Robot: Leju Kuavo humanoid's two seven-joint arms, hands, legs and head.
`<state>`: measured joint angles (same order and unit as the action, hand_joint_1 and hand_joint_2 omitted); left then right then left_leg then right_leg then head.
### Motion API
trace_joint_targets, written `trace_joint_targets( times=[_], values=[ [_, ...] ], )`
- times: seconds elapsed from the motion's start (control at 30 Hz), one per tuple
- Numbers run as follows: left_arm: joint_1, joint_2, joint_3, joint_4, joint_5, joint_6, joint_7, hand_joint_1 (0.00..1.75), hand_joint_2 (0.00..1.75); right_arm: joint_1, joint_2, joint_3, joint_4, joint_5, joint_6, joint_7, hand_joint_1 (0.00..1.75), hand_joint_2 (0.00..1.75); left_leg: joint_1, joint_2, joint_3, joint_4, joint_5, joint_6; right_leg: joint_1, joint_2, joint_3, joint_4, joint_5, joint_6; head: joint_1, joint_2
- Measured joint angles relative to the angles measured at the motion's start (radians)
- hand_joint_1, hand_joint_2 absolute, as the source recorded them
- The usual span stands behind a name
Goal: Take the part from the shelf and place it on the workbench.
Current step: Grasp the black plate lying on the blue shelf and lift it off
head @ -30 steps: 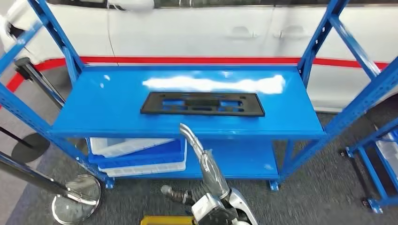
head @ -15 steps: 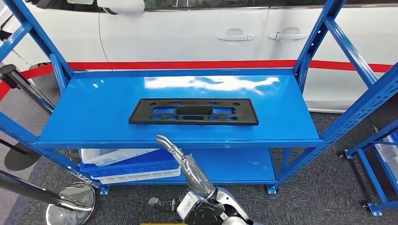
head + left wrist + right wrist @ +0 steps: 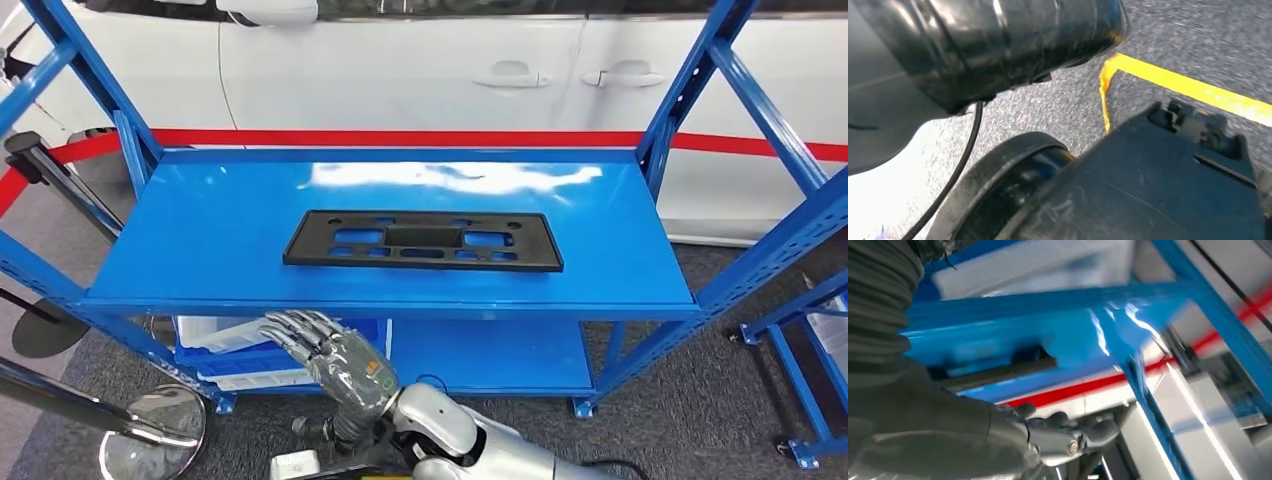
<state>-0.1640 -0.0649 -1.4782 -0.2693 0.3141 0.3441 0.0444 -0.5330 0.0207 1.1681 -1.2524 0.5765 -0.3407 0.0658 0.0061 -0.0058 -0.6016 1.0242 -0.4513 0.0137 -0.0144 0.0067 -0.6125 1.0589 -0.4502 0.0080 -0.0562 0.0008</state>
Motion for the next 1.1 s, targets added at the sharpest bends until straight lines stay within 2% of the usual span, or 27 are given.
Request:
trace_joint_targets(
  times=[0.1,0.17,0.2,0.27,0.3,0.33,0.37,0.43,0.47,0.53,0.63,0.67,0.7,0.77,0.8,0.83,0.87,0.9,0.93,0.97,1.0,1.03,1.1],
  values=[
    [-0.006,-0.006,-0.003,0.0,-0.009,-0.001,-0.004,0.0,0.0,-0.04,0.05,0.03,0.114,0.094,-0.012,0.052,0.0,1.75,0.003,0.0,-0.005,0.001,0.001,-0.015,0.006,0.0,0.002,-0.009,-0.002,-0.021,-0.001,0.0],
    [-0.011,-0.01,-0.003,0.0,-0.008,0.0,-0.002,0.0,0.0,-0.075,0.074,0.038,0.168,0.156,-0.013,0.102,0.0,1.75,0.005,0.0,-0.018,0.029,-0.018,-0.023,0.004,-0.001,0.005,-0.014,0.002,-0.033,-0.004,0.0],
    [-0.013,-0.012,-0.003,0.0,-0.008,-0.001,0.0,0.0,0.0,-0.093,0.085,0.042,0.195,0.187,-0.009,0.125,0.0,1.75,0.005,0.001,-0.038,0.072,-0.042,-0.027,0.003,-0.002,0.006,-0.016,0.003,-0.038,-0.006,0.0],
    [-0.015,-0.014,-0.003,0.0,-0.006,-0.004,0.002,0.0,0.0,-0.119,0.105,0.051,0.25,0.226,0.003,0.156,0.0,1.75,0.006,0.001,-0.098,0.197,-0.096,-0.032,0.006,-0.003,0.006,-0.016,0.003,-0.044,-0.009,0.0],
    [-0.015,-0.015,-0.003,0.0,-0.005,-0.005,0.002,0.0,0.0,-0.125,0.113,0.055,0.275,0.235,0.007,0.162,0.0,1.75,0.006,0.001,-0.127,0.251,-0.112,-0.033,0.009,-0.003,0.006,-0.016,0.003,-0.045,-0.009,0.0],
    [-0.014,-0.015,-0.003,0.0,-0.003,-0.006,0.002,0.0,0.0,-0.129,0.119,0.059,0.296,0.241,0.008,0.165,0.0,1.75,0.006,0.001,-0.141,0.274,-0.11,-0.032,0.011,-0.003,0.006,-0.016,0.003,-0.046,-0.009,0.0],
    [-0.014,-0.016,-0.003,0.0,0.001,-0.008,0.002,0.0,0.0,-0.132,0.125,0.062,0.314,0.245,0.006,0.167,0.0,1.75,0.006,0.001,-0.137,0.26,-0.09,-0.029,0.013,-0.002,0.007,-0.015,0.003,-0.046,-0.009,0.0],
    [-0.015,-0.017,-0.003,0.0,0.017,-0.018,0.005,0.0,0.0,-0.144,0.135,0.064,0.343,0.254,0.0,0.174,0.0,1.75,0.004,0.001,-0.081,0.14,-0.024,-0.019,0.015,0.0,0.008,-0.015,0.003,-0.046,-0.009,0.0],
    [-0.017,-0.018,-0.003,0.0,0.026,-0.024,0.008,0.0,0.0,-0.153,0.139,0.065,0.354,0.258,-0.003,0.18,0.0,1.75,0.001,0.001,-0.05,0.076,-0.002,-0.014,0.017,0.001,0.007,-0.014,0.002,-0.044,-0.009,0.0],
    [-0.022,-0.021,-0.003,0.0,0.043,-0.035,0.018,0.0,0.0,-0.166,0.145,0.065,0.378,0.268,-0.008,0.191,0.0,1.75,-0.005,0.0,-0.018,0.008,0.012,-0.005,0.018,0.001,0.005,-0.016,0.003,-0.037,-0.008,0.0],
    [-0.024,-0.026,-0.002,0.0,0.06,-0.04,0.03,0.0,0.0,-0.173,0.149,0.065,0.405,0.279,-0.012,0.198,0.0,1.75,-0.005,0.0,-0.012,-0.007,0.017,0.008,0.017,0.0,0.005,-0.017,0.002,-0.02,-0.008,0.0],
    [-0.026,-0.028,-0.002,0.0,0.064,-0.041,0.031,0.0,0.0,-0.176,0.149,0.065,0.412,0.279,-0.013,0.201,0.0,1.75,-0.003,0.001,-0.008,-0.013,0.021,0.014,0.016,0.0,-0.001,-0.003,-0.009,-0.015,-0.007,0.0],
    [-0.028,-0.032,-0.002,0.0,0.068,-0.043,0.033,0.0,0.0,-0.18,0.149,0.065,0.419,0.275,-0.014,0.203,0.0,1.75,0.0,0.002,-0.005,-0.019,0.024,0.019,0.016,0.0,-0.016,0.03,-0.03,-0.011,-0.006,0.0],
    [-0.033,-0.038,-0.001,0.0,0.074,-0.046,0.035,0.0,0.0,-0.187,0.148,0.065,0.435,0.262,-0.015,0.209,0.0,1.75,0.0,0.004,-0.005,-0.021,0.025,0.024,0.014,-0.001,-0.074,0.152,-0.09,-0.006,-0.006,0.0],
    [-0.035,-0.041,0.0,0.0,0.076,-0.047,0.037,0.0,0.0,-0.189,0.147,0.064,0.444,0.254,-0.014,0.213,0.0,1.75,-0.001,0.004,-0.005,-0.021,0.025,0.025,0.013,-0.001,-0.103,0.212,-0.111,-0.003,-0.006,0.0],
    [-0.035,-0.043,0.0,0.0,0.077,-0.048,0.038,0.0,0.0,-0.191,0.145,0.064,0.452,0.249,-0.011,0.218,0.0,1.75,-0.001,0.004,-0.005,-0.02,0.025,0.025,0.012,-0.001,-0.121,0.246,-0.115,-0.001,-0.006,0.0],
    [-0.035,-0.046,0.0,0.001,0.078,-0.049,0.039,0.0,0.0,-0.194,0.143,0.064,0.459,0.245,-0.007,0.224,0.0,1.75,0.0,0.004,-0.005,-0.019,0.025,0.025,0.01,-0.001,-0.121,0.242,-0.1,0.0,-0.006,0.0],
    [-0.035,-0.049,0.0,0.001,0.079,-0.05,0.04,0.0,0.0,-0.199,0.14,0.064,0.465,0.242,-0.003,0.231,0.0,1.75,0.0,0.003,-0.005,-0.017,0.024,0.024,0.008,-0.002,-0.102,0.2,-0.07,0.001,-0.006,0.0],
    [-0.035,-0.053,0.0,0.001,0.08,-0.05,0.042,0.0,0.0,-0.206,0.138,0.063,0.471,0.236,0.0,0.236,0.0,1.75,0.0,0.003,-0.005,-0.014,0.022,0.022,0.006,-0.002,-0.069,0.13,-0.035,0.0,-0.006,0.0],
    [-0.036,-0.056,0.0,0.001,0.082,-0.05,0.044,0.0,0.0,-0.212,0.135,0.06,0.476,0.222,0.0,0.237,0.0,1.75,-0.001,0.003,-0.007,-0.01,0.02,0.019,0.006,-0.003,-0.037,0.064,-0.011,-0.002,-0.006,0.0],
    [-0.036,-0.059,0.0,0.001,0.083,-0.05,0.045,0.0,0.0,-0.217,0.133,0.055,0.48,0.2,-0.002,0.235,0.0,1.75,-0.003,0.003,-0.009,-0.006,0.018,0.014,0.007,-0.003,-0.013,0.014,0.005,-0.006,-0.006,0.0],
    [-0.036,-0.062,0.0,0.001,0.083,-0.049,0.047,0.0,0.0,-0.22,0.131,0.047,0.484,0.171,-0.006,0.232,0.0,1.75,-0.004,0.003,-0.011,-0.003,0.016,0.009,0.009,-0.002,0.0,-0.013,0.01,-0.01,-0.007,0.0],
    [-0.037,-0.066,0.0,0.001,0.084,-0.05,0.05,0.0,0.0,-0.223,0.123,0.026,0.491,0.118,-0.017,0.229,0.0,1.75,-0.005,0.003,-0.012,-0.002,0.016,-0.001,0.012,0.0,0.002,-0.02,0.01,-0.022,-0.007,0.0]
  ],
)
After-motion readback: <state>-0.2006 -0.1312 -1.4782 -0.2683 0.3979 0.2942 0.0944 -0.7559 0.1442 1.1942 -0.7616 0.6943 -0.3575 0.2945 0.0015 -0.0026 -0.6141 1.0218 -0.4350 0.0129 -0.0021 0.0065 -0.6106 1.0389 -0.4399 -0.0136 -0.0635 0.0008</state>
